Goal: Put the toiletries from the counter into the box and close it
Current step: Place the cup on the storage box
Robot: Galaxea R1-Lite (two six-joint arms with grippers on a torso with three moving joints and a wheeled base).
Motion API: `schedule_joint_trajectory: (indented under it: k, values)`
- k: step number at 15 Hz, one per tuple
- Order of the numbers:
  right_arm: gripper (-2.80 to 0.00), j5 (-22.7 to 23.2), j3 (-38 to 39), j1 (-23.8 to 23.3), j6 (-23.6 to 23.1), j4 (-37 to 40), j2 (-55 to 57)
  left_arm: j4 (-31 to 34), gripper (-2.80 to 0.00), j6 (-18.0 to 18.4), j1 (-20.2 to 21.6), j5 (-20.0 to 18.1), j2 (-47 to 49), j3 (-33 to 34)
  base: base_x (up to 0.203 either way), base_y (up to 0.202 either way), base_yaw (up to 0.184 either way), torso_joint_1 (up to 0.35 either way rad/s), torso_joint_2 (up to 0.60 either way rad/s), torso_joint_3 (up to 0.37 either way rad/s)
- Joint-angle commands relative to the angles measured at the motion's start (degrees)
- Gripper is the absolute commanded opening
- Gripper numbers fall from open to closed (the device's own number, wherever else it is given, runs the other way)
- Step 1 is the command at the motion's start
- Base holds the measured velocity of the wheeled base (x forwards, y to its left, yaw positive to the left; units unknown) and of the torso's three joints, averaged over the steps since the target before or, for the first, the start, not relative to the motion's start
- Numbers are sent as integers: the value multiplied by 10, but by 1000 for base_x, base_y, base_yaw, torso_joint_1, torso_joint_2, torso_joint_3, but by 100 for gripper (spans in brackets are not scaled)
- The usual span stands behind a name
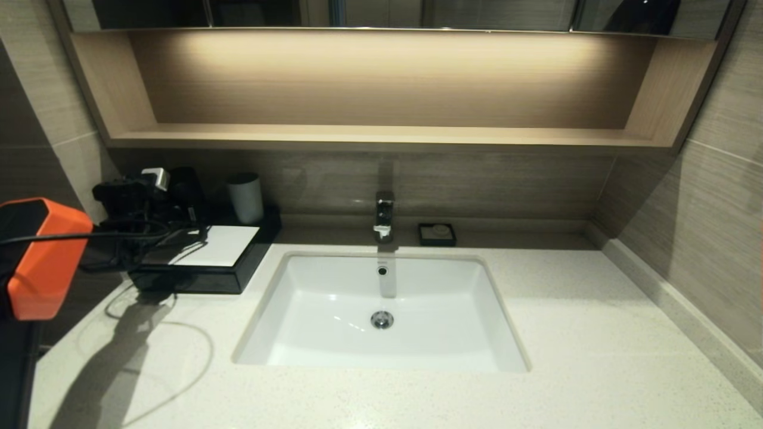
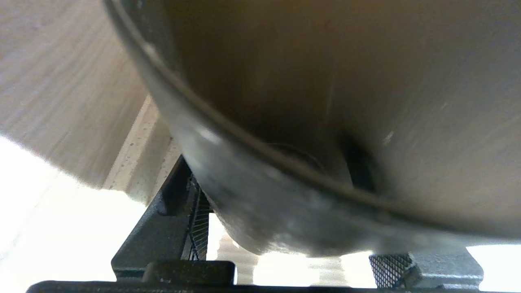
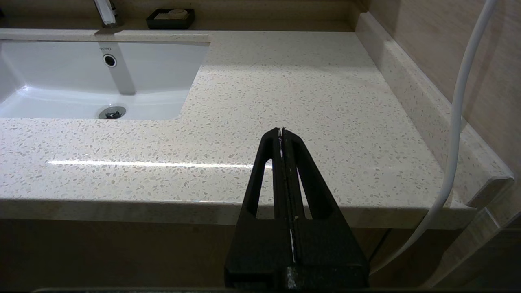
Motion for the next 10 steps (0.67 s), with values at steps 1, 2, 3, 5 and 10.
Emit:
schedule_joint_trajectory:
  k: [1, 2, 3, 5, 10]
  values:
    - [-280, 0, 1, 0, 0, 0, 0, 5, -280, -1, 0, 0, 8, -18, 0, 0, 0, 0, 0, 0]
    - [-280, 0, 1, 0, 0, 0, 0, 6, -280, 0, -1, 0, 13, -27, 0, 0, 0, 0, 0, 0]
    - [-280, 0, 0, 0, 0, 0, 0, 10, -280, 0, -4, 0, 17, -34, 0, 0, 0, 0, 0, 0]
    - [-280, 0, 1, 0, 0, 0, 0, 16, -280, -1, -8, 0, 25, -44, 0, 0, 0, 0, 0, 0]
    - [-280, 0, 1, 0, 0, 0, 0, 20, -280, -1, -12, 7, 38, -62, 0, 0, 0, 0, 0, 0]
